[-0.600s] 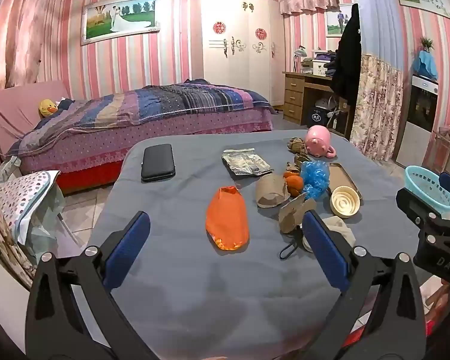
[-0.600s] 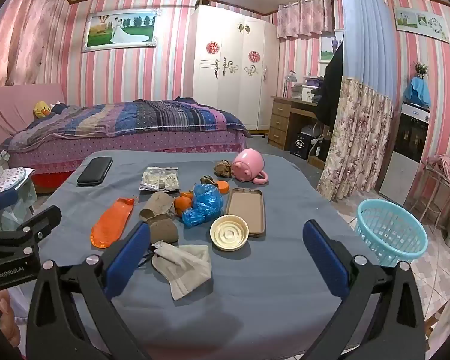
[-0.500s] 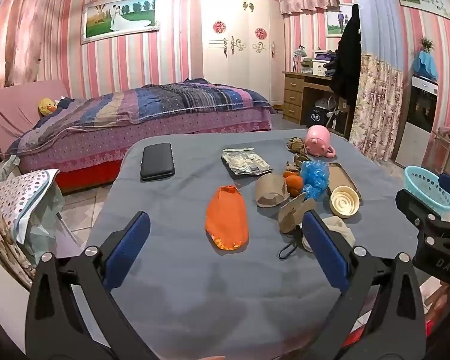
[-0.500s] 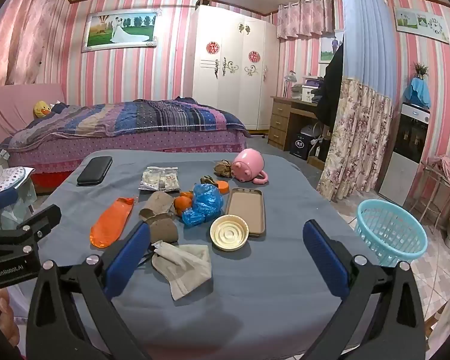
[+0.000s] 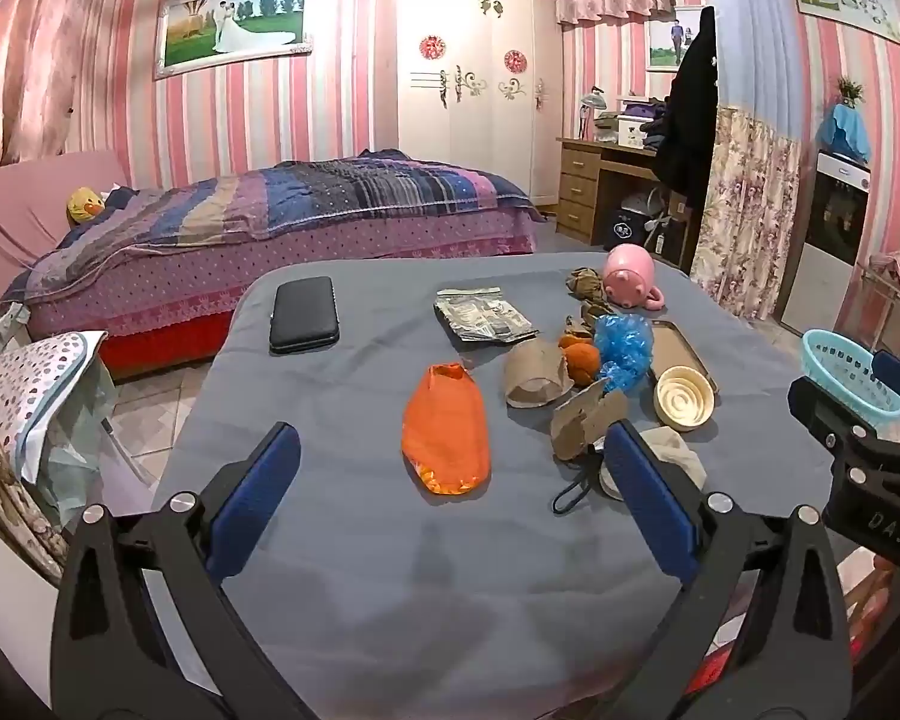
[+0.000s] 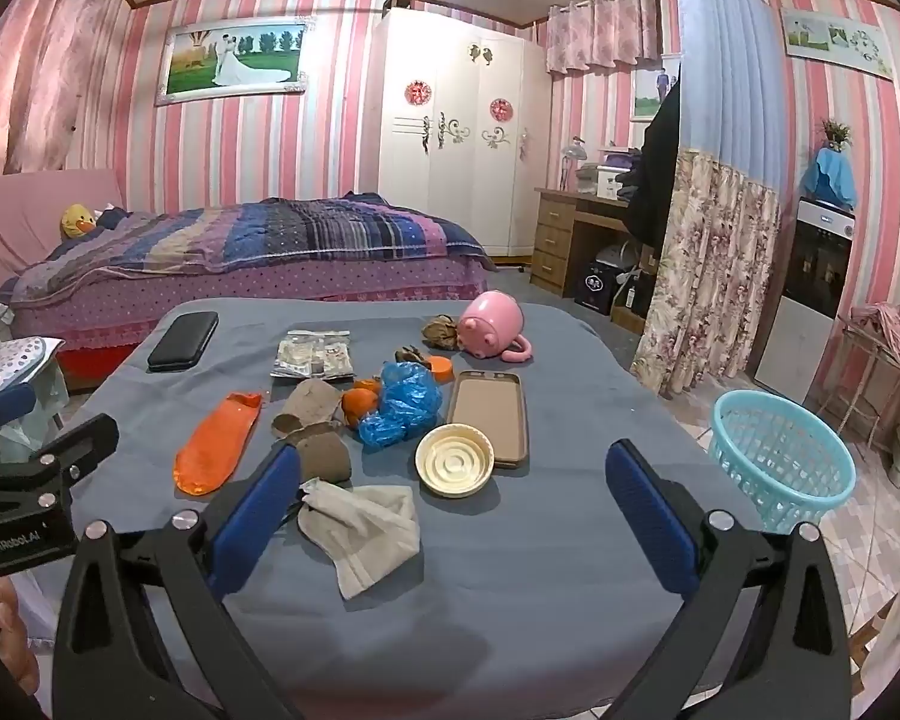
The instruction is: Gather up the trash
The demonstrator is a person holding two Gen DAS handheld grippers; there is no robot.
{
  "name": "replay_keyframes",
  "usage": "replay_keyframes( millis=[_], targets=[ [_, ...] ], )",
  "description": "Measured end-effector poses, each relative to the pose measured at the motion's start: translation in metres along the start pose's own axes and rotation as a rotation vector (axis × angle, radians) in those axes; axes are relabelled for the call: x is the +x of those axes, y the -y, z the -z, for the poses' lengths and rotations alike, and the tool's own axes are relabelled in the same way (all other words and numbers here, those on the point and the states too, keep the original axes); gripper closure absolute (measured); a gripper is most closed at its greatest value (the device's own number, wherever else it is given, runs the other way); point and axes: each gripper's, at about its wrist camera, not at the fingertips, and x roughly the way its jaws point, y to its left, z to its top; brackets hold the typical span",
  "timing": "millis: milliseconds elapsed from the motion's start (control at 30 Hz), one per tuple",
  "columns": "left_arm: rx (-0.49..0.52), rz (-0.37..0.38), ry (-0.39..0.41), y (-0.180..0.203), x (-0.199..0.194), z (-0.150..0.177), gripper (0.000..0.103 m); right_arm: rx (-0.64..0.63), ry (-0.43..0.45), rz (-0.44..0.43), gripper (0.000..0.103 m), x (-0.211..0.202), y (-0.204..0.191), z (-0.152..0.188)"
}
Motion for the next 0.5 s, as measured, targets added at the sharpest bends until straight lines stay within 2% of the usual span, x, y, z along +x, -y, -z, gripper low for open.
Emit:
replay_keyframes(
  millis=[500],
  targets=[
    [0.007,0.005,0.002,0.0009,-0.0017,0.0002,0.005,0.015,-0.010,0.003,0.004,0.0049,-0.0024,0.0050]
  ],
)
